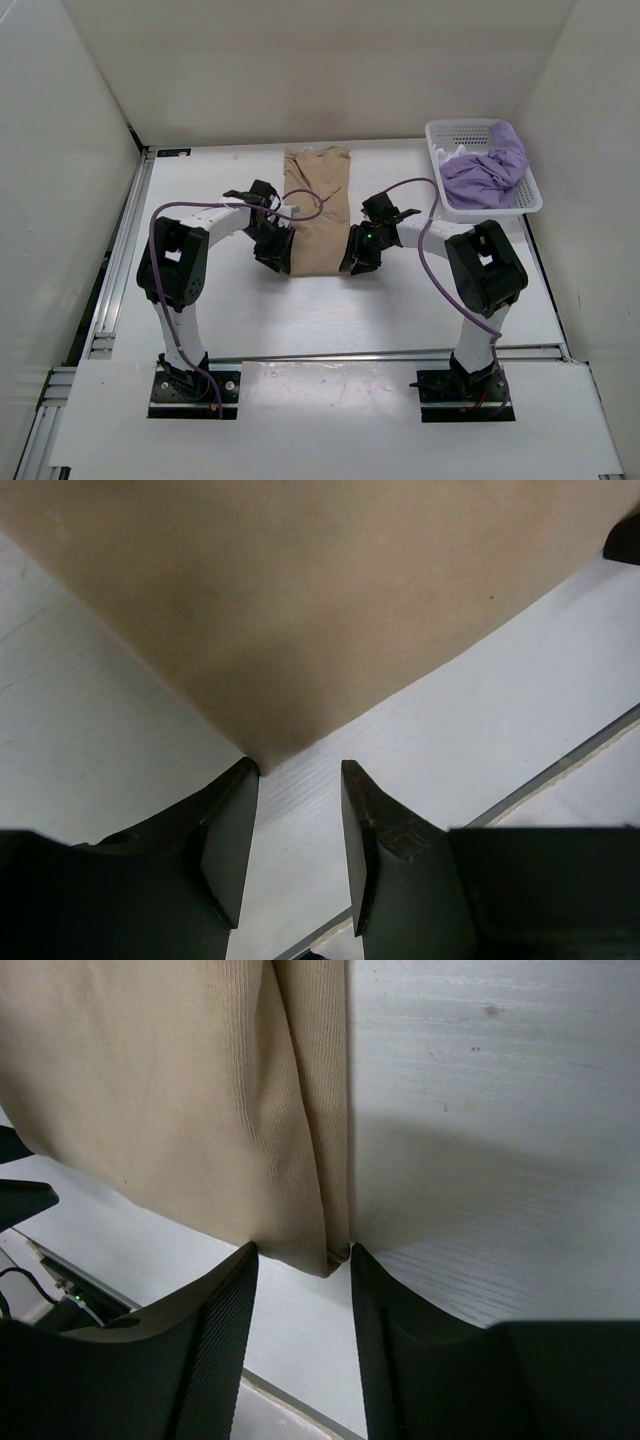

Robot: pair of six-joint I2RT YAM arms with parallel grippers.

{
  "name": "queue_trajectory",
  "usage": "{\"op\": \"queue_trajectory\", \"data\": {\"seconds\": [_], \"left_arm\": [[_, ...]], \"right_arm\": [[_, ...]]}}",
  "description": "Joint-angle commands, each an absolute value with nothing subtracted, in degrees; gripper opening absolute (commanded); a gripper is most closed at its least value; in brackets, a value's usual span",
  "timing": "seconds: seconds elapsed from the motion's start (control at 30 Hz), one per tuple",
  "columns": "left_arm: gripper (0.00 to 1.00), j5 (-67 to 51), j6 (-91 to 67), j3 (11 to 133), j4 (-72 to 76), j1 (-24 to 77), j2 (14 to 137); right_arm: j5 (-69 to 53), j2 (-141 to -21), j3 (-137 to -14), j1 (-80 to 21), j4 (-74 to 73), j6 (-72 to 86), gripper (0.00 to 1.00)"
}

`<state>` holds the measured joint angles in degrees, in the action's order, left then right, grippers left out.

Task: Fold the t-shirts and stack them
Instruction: Grab one side of the 2/3 rectangular tshirt with both arms

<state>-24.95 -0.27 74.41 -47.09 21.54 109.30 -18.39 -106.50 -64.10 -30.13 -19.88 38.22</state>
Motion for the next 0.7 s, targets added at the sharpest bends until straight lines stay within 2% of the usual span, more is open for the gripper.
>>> {"op": "queue_trajectory", "data": {"seconds": [0.0,0.33,0.6,0.67], "left_arm": [[0.49,-26.89,0.0,73.04,-46.49,21.45,108.37],[0.58,-24.18,0.0,71.28,-46.49,21.45,105.91],[0.58,-24.17,0.0,74.88,-47.02,21.45,110.47],[0.53,-24.17,0.0,75.5,-47.02,21.45,111.35]], "right_arm": [[-19.42,-107.31,-65.92,-30.06,-19.69,38.14,0.46],[-19.42,-107.31,-66.45,-30.06,-20.21,37.62,0.45],[-19.42,-107.84,-66.45,-30.06,-20.21,37.62,0.44],[-19.42,-107.84,-66.45,-30.06,-20.21,37.62,0.42]]}}
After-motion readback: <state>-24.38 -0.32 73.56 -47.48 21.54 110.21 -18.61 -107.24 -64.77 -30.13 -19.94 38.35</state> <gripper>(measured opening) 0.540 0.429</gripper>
